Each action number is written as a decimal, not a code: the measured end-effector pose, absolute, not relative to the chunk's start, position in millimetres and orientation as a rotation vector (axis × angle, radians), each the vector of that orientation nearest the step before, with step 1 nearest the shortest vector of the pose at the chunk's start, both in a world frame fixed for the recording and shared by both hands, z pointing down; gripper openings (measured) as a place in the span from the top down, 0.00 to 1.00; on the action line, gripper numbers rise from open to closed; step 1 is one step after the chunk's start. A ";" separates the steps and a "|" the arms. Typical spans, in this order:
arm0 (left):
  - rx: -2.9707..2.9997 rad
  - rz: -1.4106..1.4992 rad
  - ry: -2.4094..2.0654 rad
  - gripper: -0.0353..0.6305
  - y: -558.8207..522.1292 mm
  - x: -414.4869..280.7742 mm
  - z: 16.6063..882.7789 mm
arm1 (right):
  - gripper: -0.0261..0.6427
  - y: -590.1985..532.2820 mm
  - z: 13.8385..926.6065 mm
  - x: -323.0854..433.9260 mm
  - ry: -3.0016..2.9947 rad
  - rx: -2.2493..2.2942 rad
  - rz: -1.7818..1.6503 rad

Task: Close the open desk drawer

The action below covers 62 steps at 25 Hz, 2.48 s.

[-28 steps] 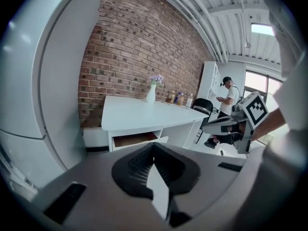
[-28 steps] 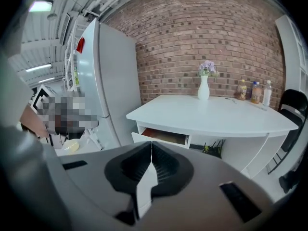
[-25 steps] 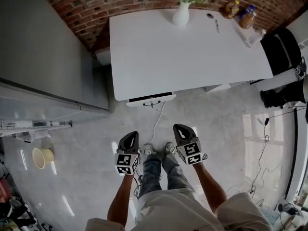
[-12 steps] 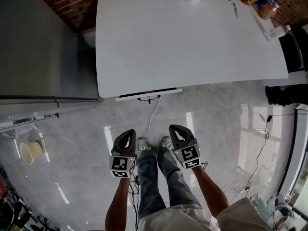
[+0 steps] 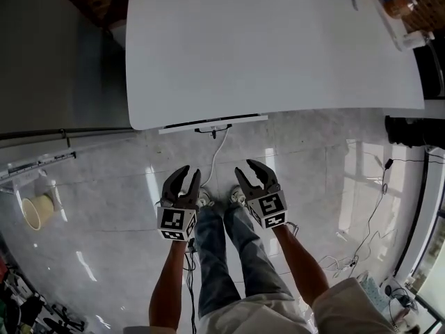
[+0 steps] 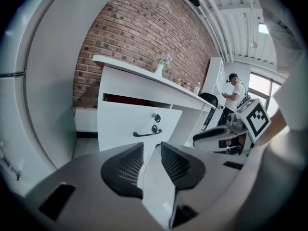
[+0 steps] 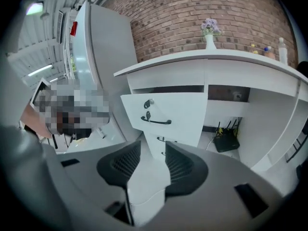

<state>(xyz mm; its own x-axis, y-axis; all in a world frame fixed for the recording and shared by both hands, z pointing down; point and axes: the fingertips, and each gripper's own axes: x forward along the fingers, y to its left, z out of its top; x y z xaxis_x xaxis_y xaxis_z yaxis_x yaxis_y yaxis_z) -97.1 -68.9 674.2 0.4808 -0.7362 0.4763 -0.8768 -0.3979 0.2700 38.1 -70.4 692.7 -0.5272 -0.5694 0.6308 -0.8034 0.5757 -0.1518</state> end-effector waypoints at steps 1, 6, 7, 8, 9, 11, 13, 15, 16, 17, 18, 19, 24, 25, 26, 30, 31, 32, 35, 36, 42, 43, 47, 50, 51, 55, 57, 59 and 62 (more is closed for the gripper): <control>2.253 0.405 -1.325 0.78 -71.2 -94.1 677.9 | 0.72 -73.3 694.0 37.5 -2.287 1.093 0.585; 2.238 0.464 -1.328 0.76 -89.9 -91.0 700.0 | 0.73 -89.8 710.3 36.6 -2.263 1.100 0.578; 2.233 0.478 -1.326 0.76 -94.4 -91.3 705.6 | 0.74 -94.2 714.6 35.4 -2.255 1.099 0.578; 2.230 0.493 -1.322 0.76 -99.7 -91.5 711.1 | 0.75 -99.6 719.0 33.8 -2.248 1.096 0.578; 2.227 0.507 -1.319 0.76 -105.8 -91.5 716.5 | 0.77 -105.8 723.4 32.2 -2.241 1.091 0.575; 2.227 0.542 -1.313 0.76 -118.1 -90.7 726.2 | 0.78 -119.3 730.6 27.9 -2.232 1.071 0.561; 2.239 0.574 -1.311 0.76 -130.7 -89.4 731.6 | 0.79 -133.2 735.5 23.9 -2.228 1.050 0.532; 2.255 0.616 -1.318 0.76 -144.0 -89.0 732.7 | 0.79 -146.5 739.7 20.9 -2.219 1.027 0.504; 2.262 0.643 -1.321 0.76 -149.5 -88.6 732.5 | 0.79 -151.8 741.0 19.5 -2.212 1.009 0.493; 2.269 0.670 -1.320 0.76 -153.8 -87.7 732.2 | 0.79 -156.3 741.9 18.0 -2.206 0.990 0.478; 2.278 0.695 -1.316 0.76 -156.8 -86.4 732.3 | 0.79 -159.8 742.5 16.4 -2.201 0.971 0.461; 2.285 0.717 -1.308 0.76 -158.9 -85.3 733.1 | 0.79 -162.6 743.1 14.7 -2.195 0.952 0.442; 2.290 0.776 -1.284 0.76 -160.4 -86.2 744.3 | 0.79 -169.3 746.8 13.6 -2.167 0.922 0.391; 2.289 0.786 -1.278 0.76 -159.9 -85.8 747.7 | 0.79 -169.9 747.8 13.6 -2.165 0.917 0.391; 2.289 0.796 -1.274 0.77 -159.8 -85.5 750.5 | 0.79 -169.9 749.1 13.2 -2.163 0.911 0.391; 2.295 0.818 -1.269 0.79 -164.0 -85.2 755.0 | 0.79 -172.7 751.0 9.9 -2.163 0.897 0.374; 2.302 0.821 -1.267 0.79 -165.6 -84.4 754.1 | 0.80 -174.5 749.7 9.2 -2.166 0.900 0.368; 2.310 0.823 -1.264 0.79 -166.9 -83.2 752.9 | 0.80 -176.2 748.4 9.0 -2.168 0.904 0.361; 2.324 0.831 -1.256 0.80 -168.6 -81.2 750.6 | 0.81 -179.5 746.6 9.9 -2.168 0.919 0.351; 2.327 0.833 -1.253 0.80 -168.5 -81.2 751.0 | 0.82 -179.9 746.3 9.9 -2.168 0.921 0.350; 2.318 0.827 -1.239 0.81 -169.2 -82.0 752.9 | 0.85 -181.6 746.3 9.6 -2.170 0.903 0.331; 2.316 0.830 -1.238 0.81 -169.2 -82.1 752.8 | 0.85 -181.8 746.0 9.5 -2.167 0.905 0.331; 2.312 0.822 -1.218 0.82 -168.7 -82.2 753.0 | 0.85 -181.3 747.0 9.8 -2.167 0.909 0.344; 2.307 0.811 -1.214 0.82 -172.3 -81.9 753.6 | 0.85 -184.5 747.4 10.7 -2.165 0.899 0.341; 2.303 0.805 -1.221 0.82 -175.1 -82.2 753.1 | 0.86 -187.0 747.0 10.4 -2.163 0.899 0.340; 2.292 0.811 -1.230 0.82 -191.3 -83.8 752.2 | 0.86 -203.3 745.6 8.8 -2.152 0.906 0.346; 2.291 0.814 -1.235 0.82 -202.9 -84.5 751.7 | 0.86 -214.0 744.9 7.6 -2.149 0.906 0.338; 2.281 0.824 -1.233 0.82 -211.5 -85.8 750.1 | 0.86 -222.8 744.2 6.1 -2.150 0.908 0.331; 2.284 0.833 -1.229 0.82 -222.3 -85.6 746.6 | 0.86 -233.1 743.5 5.8 -2.154 0.911 0.312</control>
<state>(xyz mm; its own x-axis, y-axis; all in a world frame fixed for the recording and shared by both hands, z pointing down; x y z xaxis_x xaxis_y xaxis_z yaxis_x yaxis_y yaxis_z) -85.6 -222.3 746.6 0.4314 -0.6002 0.6735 -0.8480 -0.5246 0.0756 5.8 -233.1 743.5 -0.4548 -0.5091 0.7307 -0.6955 0.7156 0.0658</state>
